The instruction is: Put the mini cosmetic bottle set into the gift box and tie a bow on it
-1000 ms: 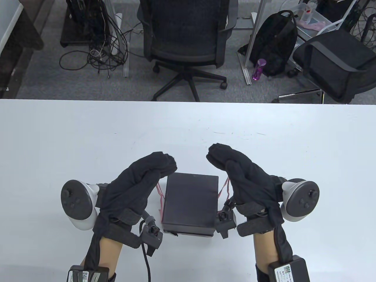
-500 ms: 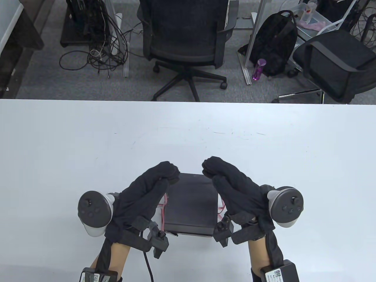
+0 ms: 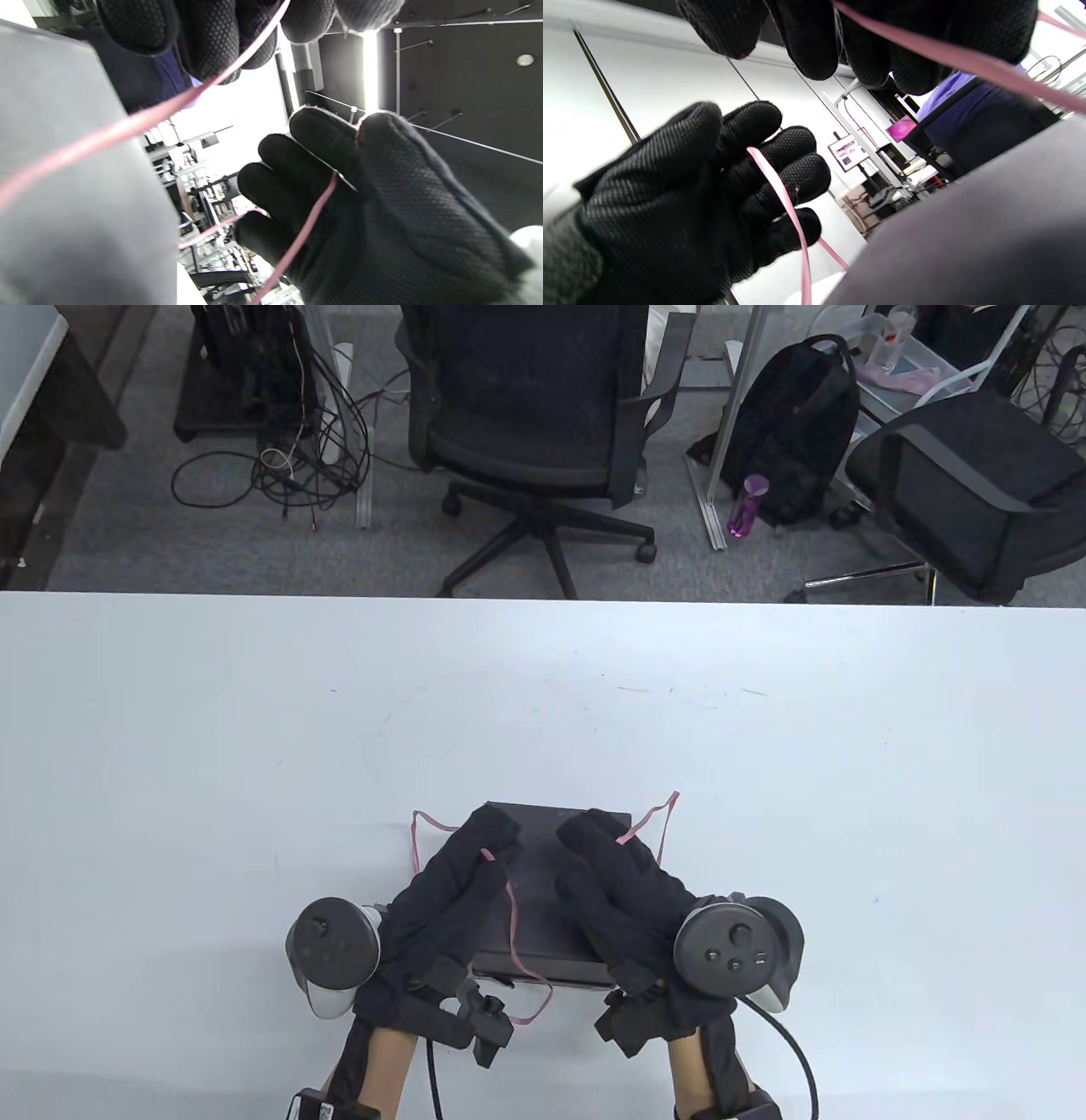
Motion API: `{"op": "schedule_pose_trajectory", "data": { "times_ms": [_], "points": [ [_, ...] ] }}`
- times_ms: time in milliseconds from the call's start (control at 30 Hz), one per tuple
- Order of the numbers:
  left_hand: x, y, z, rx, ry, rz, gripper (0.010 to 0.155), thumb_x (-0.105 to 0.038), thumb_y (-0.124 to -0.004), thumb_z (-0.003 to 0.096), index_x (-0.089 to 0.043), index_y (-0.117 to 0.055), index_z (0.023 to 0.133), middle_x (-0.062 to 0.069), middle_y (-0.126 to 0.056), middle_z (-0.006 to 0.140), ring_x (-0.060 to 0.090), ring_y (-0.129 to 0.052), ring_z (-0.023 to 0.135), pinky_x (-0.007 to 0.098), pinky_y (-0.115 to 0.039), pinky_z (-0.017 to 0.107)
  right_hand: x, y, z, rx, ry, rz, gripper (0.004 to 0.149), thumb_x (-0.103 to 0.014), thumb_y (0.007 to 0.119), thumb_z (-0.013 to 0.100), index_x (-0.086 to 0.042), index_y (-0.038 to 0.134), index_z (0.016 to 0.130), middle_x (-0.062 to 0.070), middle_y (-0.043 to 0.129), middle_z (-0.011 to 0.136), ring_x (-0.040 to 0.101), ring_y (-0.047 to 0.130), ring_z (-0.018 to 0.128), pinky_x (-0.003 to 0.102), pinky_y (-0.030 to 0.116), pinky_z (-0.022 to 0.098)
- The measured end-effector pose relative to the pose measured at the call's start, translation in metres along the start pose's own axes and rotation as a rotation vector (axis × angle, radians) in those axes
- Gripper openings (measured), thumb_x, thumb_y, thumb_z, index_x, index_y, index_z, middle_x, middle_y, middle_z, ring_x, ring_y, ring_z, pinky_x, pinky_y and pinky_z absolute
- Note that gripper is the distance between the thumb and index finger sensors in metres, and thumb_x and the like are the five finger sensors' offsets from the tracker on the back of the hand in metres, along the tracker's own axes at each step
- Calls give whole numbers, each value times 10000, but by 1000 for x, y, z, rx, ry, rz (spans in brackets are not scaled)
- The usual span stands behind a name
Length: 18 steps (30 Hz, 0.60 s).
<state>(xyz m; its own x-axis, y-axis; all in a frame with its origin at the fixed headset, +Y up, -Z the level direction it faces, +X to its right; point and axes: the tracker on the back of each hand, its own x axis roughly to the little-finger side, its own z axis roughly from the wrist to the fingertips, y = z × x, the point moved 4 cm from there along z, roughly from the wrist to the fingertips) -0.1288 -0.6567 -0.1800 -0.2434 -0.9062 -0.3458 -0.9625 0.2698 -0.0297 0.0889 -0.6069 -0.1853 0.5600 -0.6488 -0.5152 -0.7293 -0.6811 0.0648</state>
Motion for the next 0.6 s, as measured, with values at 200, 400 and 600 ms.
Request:
{"op": "schedule_pose_trajectory", "data": {
  "times_ms": [200,400,600],
  "points": [
    [7,-11,-3,64,11,-10,640,-508,-596,619,-204,-493,1173,165,-658,1125,418,-840,937,592,-739,673,2,21,3,-69,9,-58,639,-393,683,633,61,630,1079,433,580,1059,648,645,876,748,615,594],
    [4,-25,-5,197,2,-157,728,-584,-508,617,-234,-293,1218,189,-352,1244,584,-613,1052,682,-627,719,0,37,4,-125,14,-70,677,-420,737,605,76,648,1056,454,508,1080,692,561,890,779,561,601],
    [6,-39,-7,336,12,-352,737,-612,-478,618,-295,-198,1222,193,-147,1250,705,-415,1056,740,-551,731,-2,45,3,-77,23,-112,677,-402,770,584,92,661,1034,453,501,1075,697,555,884,783,557,596]
  ]
}}
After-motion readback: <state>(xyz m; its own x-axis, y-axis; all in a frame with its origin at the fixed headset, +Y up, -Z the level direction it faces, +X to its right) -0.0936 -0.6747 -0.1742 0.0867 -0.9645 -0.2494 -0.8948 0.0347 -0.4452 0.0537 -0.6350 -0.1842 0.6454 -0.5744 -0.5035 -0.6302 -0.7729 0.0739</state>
